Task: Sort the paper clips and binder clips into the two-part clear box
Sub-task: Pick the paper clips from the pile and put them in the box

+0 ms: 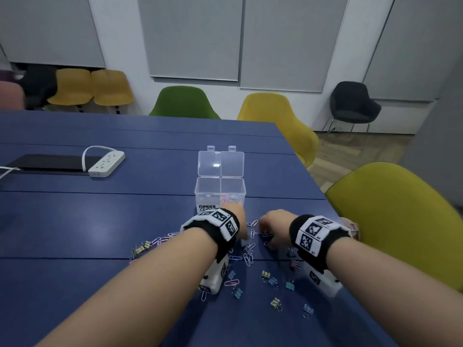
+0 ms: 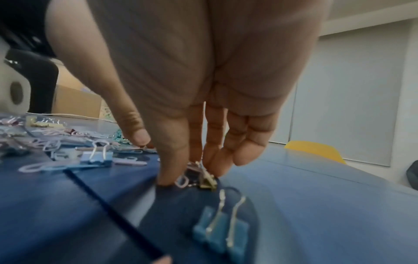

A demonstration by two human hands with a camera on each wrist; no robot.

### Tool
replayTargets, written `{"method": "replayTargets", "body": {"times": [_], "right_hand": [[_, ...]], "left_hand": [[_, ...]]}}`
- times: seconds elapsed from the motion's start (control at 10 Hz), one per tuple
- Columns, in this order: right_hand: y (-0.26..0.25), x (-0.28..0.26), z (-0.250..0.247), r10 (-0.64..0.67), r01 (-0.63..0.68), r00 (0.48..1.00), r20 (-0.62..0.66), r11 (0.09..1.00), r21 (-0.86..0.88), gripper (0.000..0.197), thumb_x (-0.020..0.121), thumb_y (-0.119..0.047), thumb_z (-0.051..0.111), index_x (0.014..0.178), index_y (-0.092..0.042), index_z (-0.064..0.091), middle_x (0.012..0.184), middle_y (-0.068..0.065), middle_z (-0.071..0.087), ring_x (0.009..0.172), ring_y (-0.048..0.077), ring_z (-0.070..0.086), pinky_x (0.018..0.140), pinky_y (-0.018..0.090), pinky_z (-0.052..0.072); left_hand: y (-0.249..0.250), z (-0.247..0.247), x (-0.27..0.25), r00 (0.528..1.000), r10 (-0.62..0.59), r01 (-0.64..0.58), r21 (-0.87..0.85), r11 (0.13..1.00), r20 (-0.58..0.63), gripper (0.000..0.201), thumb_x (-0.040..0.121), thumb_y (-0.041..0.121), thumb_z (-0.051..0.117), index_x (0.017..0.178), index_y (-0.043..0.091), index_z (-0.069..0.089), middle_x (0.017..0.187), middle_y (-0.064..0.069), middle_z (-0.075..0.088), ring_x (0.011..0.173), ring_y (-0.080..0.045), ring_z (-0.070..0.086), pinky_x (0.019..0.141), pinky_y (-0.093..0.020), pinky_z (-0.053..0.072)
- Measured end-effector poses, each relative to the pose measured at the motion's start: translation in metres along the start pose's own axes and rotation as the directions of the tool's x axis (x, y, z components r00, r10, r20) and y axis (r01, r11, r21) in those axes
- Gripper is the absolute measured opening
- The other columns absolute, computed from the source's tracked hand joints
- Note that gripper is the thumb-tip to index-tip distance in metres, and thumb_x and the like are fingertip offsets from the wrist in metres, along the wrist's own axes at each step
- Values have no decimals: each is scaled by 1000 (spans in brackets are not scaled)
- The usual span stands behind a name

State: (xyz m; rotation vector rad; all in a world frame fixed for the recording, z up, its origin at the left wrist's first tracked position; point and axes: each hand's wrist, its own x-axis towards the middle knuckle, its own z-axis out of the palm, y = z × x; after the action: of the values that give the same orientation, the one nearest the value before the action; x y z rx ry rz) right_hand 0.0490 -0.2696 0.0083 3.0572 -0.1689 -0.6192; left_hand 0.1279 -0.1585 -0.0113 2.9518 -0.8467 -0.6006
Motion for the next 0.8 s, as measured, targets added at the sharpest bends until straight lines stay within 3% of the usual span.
{"method": "replayTargets", "body": {"times": [0.1,0.2,0.3,0.4,0.5,0.6,0.7,0.8], "right_hand": [[-7,3,5,24,-24,999,-35,1000,6,26,82,-14,66,108,-10,62,114,12,65,97,29,60,73,28,43],[-13,8,12,67,-67,996,-54,998,1,20,86,-13,57,105,-11,62,109,14,67,80,29,54,68,30,41],[-17,11,17,104,-103,993,-51,995,14,25,88,-12,51,112,-11,61,110,13,66,90,33,62,67,31,43],[-18,10,21,106,-106,993,-58,994,8,28,88,-12,52,115,-9,59,110,14,66,97,34,65,67,32,45],[-22,5,21,91,-92,994,-54,995,-24,31,88,-13,54,118,-7,57,112,16,64,98,34,64,69,33,46],[-23,0,18,88,-88,994,-59,996,3,27,86,-16,56,112,-8,59,110,14,66,93,33,64,70,32,47],[-14,-11,10,120,-76,980,-157,962,263,8,86,-15,57,78,-16,59,92,8,68,83,27,62,73,29,48],[1,-26,8,190,52,964,-185,551,833,26,87,-5,59,65,-17,49,66,4,59,58,14,56,56,28,47]], "left_hand": [[15,-3,-7,996,-87,86,61,994,18,51,53,50,80,86,16,61,94,-17,69,85,-43,64,75,-54,53],[24,0,-18,1000,-29,30,77,997,-8,33,80,29,71,105,7,66,113,-17,66,104,-36,64,87,-41,53],[27,0,-18,1000,-25,27,156,987,-15,15,92,14,60,99,2,64,123,-11,64,115,-26,60,94,-33,47],[23,10,-16,998,18,-13,73,997,-59,27,92,14,56,115,2,62,123,-13,63,115,-26,60,90,-31,48],[23,6,-24,998,48,-46,84,995,-29,30,92,14,54,119,2,61,125,-12,62,116,-27,59,91,-31,48],[19,7,-28,992,61,-82,192,978,111,20,86,20,61,103,10,64,115,-11,64,108,-33,62,91,-39,52],[5,10,-8,997,45,-51,81,995,66,13,77,22,62,71,13,56,97,-14,70,91,-33,68,80,-43,57],[-7,-10,-45,997,65,-48,-325,945,43,10,87,18,57,87,11,64,93,-12,69,82,-25,66,78,-36,58]]}}
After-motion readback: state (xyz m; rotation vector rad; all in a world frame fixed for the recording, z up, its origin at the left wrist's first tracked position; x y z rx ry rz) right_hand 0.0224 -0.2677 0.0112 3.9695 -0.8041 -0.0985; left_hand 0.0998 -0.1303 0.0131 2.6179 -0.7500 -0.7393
